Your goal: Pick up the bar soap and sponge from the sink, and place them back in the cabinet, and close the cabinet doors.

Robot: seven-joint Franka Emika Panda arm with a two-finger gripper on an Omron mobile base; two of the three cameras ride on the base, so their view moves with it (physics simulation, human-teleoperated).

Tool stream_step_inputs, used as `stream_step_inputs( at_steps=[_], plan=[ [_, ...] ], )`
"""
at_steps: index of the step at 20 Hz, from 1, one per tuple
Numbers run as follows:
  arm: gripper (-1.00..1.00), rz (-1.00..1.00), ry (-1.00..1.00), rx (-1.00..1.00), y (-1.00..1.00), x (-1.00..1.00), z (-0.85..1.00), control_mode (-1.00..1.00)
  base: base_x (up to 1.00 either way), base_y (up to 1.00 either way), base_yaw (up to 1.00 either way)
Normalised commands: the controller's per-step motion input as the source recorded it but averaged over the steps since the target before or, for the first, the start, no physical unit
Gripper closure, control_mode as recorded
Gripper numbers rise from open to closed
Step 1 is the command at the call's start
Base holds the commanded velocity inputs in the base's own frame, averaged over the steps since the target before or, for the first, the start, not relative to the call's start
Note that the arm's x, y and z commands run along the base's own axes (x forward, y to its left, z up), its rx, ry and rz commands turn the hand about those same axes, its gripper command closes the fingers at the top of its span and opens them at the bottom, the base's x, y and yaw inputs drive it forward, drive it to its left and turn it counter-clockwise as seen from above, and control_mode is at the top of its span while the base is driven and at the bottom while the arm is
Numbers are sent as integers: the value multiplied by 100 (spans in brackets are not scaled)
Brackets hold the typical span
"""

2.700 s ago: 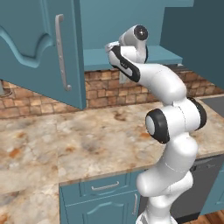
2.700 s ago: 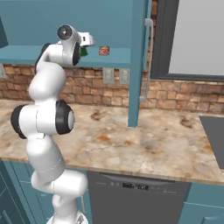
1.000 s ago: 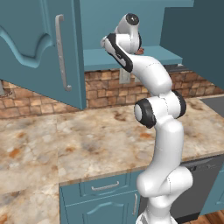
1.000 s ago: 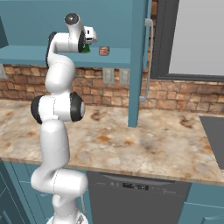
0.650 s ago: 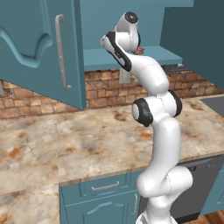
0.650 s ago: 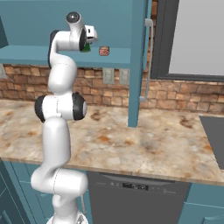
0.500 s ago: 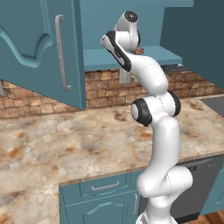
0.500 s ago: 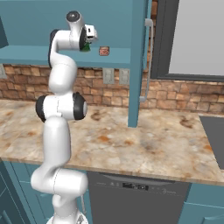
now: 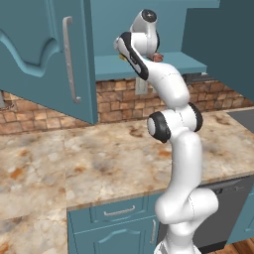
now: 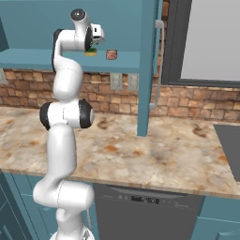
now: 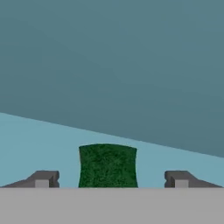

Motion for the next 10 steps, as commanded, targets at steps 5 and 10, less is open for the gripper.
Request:
stream_step_inputs(
  at_steps=[5, 10],
  plan=[
    [-100, 0, -23, 0, 0, 0, -13, -100, 0, 0, 0],
    [-100, 0, -29, 0, 0, -9, -18, -100, 0, 0, 0]
  ],
)
